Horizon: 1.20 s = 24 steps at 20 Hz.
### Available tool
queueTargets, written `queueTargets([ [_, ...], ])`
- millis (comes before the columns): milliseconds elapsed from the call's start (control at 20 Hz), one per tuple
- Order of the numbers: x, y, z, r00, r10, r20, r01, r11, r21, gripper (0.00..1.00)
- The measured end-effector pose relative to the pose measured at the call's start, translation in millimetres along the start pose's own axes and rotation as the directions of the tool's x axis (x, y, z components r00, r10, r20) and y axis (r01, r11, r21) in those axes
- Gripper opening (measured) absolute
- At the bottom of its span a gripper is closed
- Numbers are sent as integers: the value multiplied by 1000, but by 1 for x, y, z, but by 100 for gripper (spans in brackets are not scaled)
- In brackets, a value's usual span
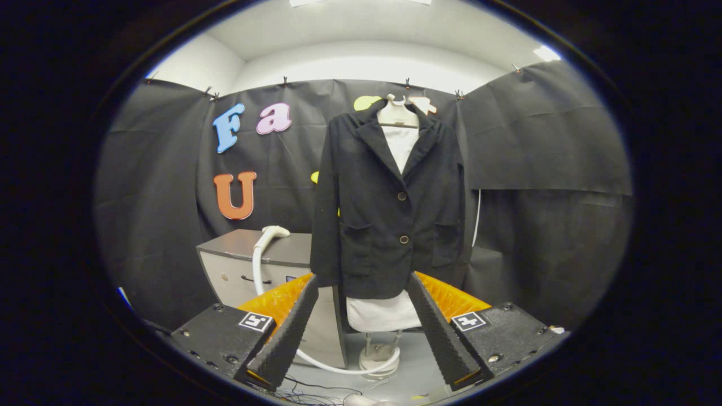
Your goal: Iron the clothes twice with a garment steamer, once on the left side and once on the right side.
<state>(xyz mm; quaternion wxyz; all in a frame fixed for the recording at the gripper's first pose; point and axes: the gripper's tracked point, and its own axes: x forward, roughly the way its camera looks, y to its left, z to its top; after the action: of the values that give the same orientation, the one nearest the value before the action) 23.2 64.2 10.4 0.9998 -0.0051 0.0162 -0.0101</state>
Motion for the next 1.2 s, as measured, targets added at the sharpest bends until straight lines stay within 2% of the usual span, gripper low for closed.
queueTargets([
  [700, 2, -4, -7, 1000, 1, -19, -1, 1000, -15, 100],
  [1200, 15, 15, -7, 998, 46, -33, -46, 999, -10, 100],
])
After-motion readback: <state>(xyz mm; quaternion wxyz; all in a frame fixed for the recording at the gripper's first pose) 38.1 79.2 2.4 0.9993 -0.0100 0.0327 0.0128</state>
